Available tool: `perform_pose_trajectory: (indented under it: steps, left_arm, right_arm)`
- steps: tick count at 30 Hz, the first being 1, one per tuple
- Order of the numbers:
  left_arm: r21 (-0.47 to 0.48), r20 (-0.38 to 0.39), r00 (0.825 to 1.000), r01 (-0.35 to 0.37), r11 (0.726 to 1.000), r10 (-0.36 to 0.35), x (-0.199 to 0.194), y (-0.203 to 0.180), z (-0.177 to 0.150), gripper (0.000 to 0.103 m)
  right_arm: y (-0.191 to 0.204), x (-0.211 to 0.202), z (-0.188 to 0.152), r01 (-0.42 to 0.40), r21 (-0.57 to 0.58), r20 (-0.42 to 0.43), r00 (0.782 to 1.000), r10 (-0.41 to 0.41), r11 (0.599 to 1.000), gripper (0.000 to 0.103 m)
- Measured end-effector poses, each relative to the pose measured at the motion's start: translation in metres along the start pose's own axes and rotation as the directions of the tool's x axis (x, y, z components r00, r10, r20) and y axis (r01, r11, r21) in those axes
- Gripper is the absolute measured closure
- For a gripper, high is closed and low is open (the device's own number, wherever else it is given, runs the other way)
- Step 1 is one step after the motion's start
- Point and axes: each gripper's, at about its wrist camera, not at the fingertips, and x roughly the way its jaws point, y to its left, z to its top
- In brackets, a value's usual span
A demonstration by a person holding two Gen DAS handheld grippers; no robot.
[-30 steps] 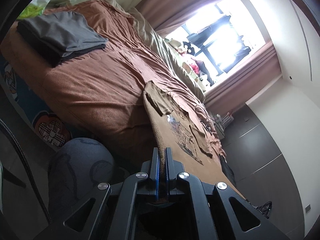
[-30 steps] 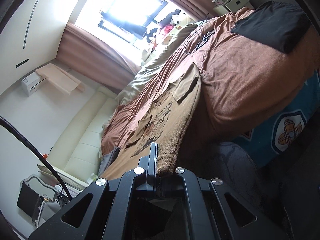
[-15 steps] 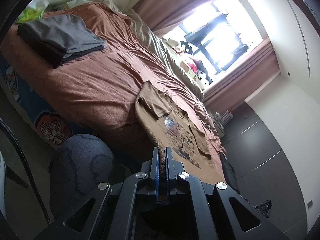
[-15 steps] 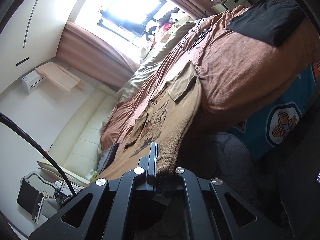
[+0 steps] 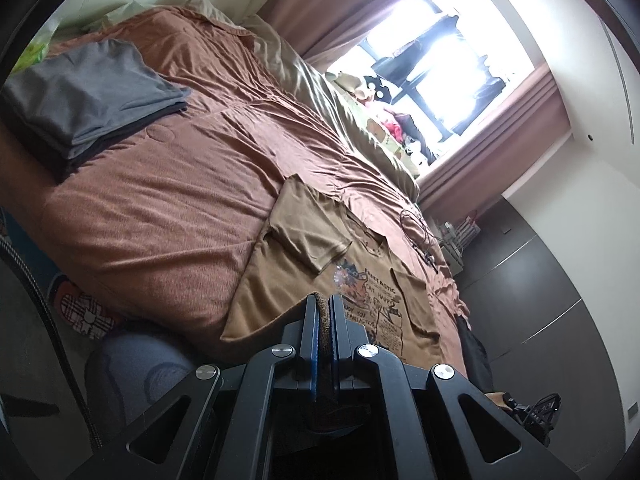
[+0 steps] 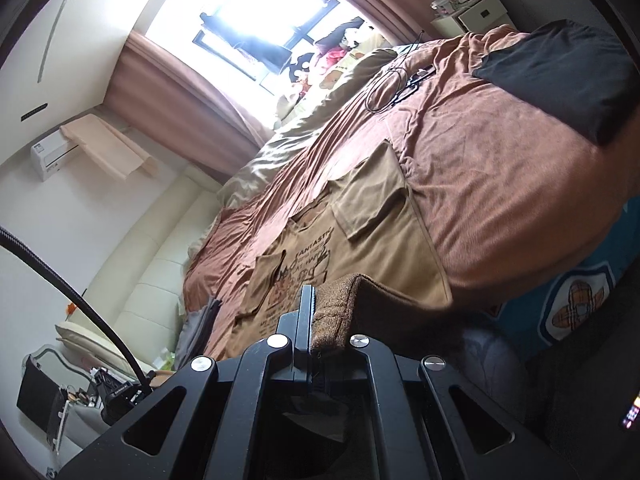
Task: Fold small clothes
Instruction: 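Lift the hem with both grippers and carry it toward the collar, then carry the held hem over the shirt toward the collar with both grippers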
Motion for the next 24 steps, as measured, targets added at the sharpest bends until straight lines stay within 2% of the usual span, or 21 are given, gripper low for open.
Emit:
perform_pose_trajectory:
  steps: [10, 16, 24]
  left_arm:
    - [0.033, -0.036, 0.999, -0.038, 0.999, 0.039, 0.066, -0.014, 0.063, 0.099]
    - [0.052, -0.02, 0.999, -0.038, 0.998, 0.039, 0.093, -0.027, 0.102, 0.099]
    - [0.14, 0.003, 0.999, -0.054, 0.989, 0.054, 0.123, -0.06, 0.15, 0.099]
  right_arm:
    - [0.029, 0.064, 0.056, 0.067, -0.037, -0.034, 0.997, -0.068, 0.997, 0.103]
    - [0.054, 0.087, 0.092, 0.097, -0.092, -0.033, 0.994, -0.1, 0.991, 0.103]
    - [0.082, 0.116, 0.135, 0.132, -0.173, -0.019, 0.99, -0.137, 0.976, 0.103]
